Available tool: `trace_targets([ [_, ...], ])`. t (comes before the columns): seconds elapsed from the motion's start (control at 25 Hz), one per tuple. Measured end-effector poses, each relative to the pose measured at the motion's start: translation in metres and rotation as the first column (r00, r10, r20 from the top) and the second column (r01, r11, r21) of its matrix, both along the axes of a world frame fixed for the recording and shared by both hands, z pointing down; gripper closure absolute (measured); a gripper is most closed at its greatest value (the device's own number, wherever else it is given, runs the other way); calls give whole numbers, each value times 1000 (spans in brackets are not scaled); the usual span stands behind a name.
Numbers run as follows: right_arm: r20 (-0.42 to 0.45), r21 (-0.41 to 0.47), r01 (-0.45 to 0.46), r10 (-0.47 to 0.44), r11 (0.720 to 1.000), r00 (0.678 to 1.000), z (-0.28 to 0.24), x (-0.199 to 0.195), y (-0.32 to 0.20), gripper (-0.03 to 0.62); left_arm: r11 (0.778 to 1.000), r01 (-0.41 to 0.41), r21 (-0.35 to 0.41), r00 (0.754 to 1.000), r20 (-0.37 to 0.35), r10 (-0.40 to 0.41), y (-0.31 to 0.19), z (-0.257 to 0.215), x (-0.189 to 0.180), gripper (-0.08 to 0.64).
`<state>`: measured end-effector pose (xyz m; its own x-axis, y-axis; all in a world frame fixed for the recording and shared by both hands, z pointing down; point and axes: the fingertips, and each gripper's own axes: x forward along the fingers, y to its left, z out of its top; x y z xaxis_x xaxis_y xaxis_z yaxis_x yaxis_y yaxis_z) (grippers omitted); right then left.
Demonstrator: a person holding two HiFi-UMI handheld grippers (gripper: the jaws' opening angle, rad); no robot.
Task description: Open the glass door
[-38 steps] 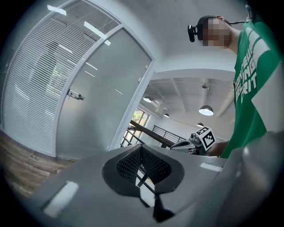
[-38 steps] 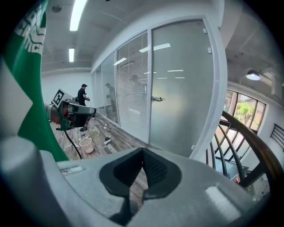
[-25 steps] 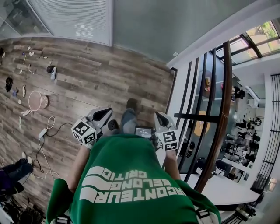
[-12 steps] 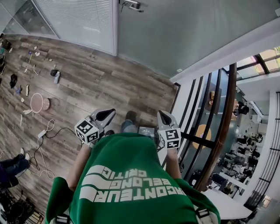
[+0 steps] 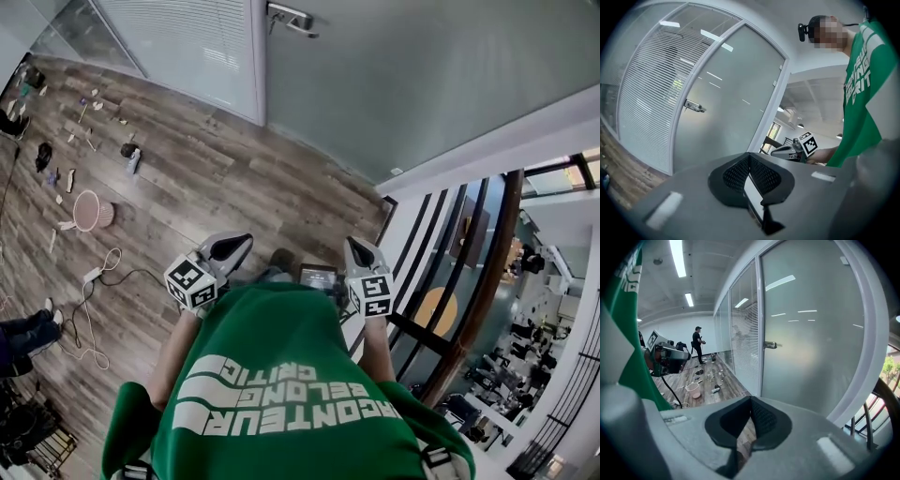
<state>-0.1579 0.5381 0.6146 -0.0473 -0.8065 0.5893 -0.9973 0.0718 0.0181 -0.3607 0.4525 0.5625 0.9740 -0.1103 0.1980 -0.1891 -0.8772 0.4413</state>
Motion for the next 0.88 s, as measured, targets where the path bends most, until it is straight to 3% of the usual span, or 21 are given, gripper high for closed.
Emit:
trace_targets([
  [0.36,-19,0,45,-45,999,999,2,20,-17,600,999,36,-18,999,8,-36,-5,9,14,551],
  [0.88,-13,-14,-15,15,1000,1000,12,57,-44,600,1000,2,-22,1000,-5,-2,-48,15,55,551],
])
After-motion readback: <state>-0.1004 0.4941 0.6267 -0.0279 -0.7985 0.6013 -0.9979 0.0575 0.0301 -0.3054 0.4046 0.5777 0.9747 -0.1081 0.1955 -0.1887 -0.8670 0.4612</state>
